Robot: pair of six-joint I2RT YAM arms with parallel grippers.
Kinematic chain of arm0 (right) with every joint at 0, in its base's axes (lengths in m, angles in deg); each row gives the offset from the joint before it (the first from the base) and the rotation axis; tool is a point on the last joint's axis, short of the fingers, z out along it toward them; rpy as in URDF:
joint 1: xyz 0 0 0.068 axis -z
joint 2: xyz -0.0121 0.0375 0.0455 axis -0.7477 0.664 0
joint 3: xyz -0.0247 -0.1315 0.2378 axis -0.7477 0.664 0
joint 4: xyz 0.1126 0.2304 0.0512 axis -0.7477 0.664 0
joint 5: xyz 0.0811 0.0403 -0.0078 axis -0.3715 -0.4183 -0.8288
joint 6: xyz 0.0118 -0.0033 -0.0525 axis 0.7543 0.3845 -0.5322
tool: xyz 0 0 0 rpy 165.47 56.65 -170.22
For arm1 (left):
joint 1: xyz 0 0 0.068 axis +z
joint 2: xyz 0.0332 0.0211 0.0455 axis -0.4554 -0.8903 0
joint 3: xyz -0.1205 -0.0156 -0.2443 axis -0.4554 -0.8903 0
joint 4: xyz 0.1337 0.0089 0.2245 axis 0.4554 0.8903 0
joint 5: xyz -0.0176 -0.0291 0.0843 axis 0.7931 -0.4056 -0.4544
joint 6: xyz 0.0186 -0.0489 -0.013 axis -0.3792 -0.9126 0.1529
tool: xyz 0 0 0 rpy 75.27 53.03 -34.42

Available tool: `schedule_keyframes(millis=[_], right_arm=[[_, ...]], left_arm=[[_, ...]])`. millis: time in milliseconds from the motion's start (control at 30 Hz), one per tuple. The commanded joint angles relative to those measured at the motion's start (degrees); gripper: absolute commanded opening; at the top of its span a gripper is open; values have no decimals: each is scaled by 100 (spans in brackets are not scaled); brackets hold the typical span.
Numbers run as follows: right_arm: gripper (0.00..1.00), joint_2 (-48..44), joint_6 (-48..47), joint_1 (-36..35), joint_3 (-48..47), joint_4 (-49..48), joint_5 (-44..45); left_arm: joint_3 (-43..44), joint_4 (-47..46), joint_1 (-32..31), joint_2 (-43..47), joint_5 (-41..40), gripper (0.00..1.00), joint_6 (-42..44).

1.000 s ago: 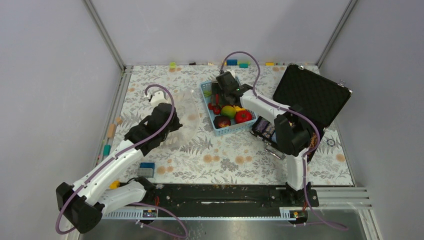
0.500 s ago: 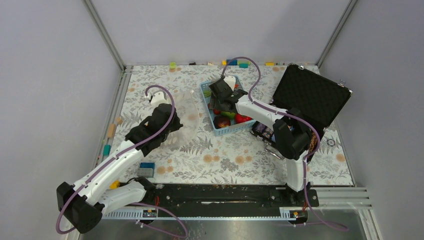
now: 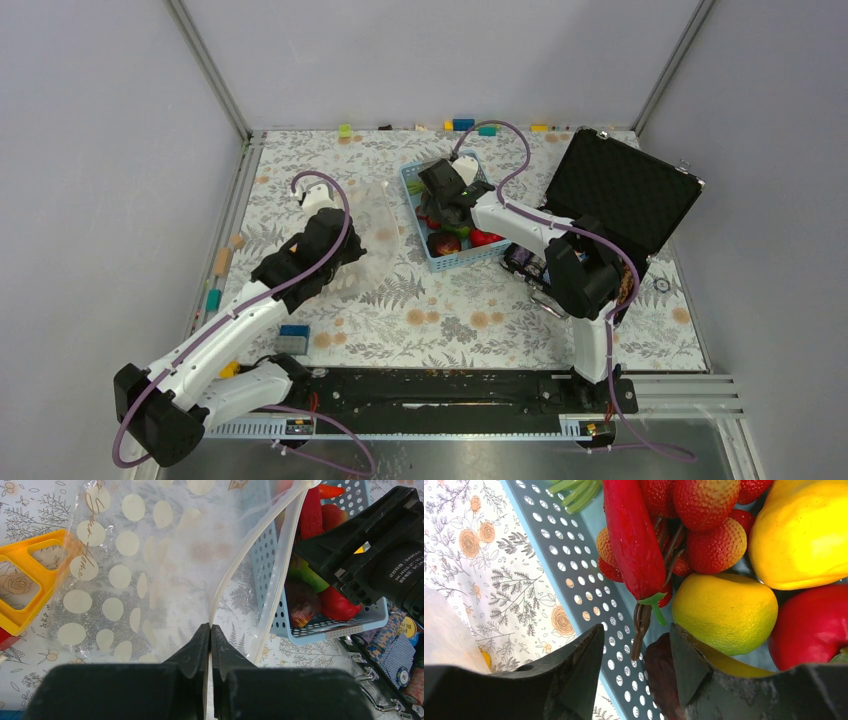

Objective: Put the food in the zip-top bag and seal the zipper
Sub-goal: Pick up the fake fruit from the bin.

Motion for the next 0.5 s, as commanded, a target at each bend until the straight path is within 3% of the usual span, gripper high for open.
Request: schedule_keyframes(millis=[0, 233, 467], right_arm=[[57, 118, 352, 2, -120, -97, 151], [52, 250, 548, 15, -56, -137, 285], [37, 254, 681, 82, 142, -452, 442]], left_arm=[[-42, -267, 22, 151, -8, 0, -46], [-43, -262, 26, 175, -1, 0, -54], [-43, -298, 24, 145, 33, 0, 17]])
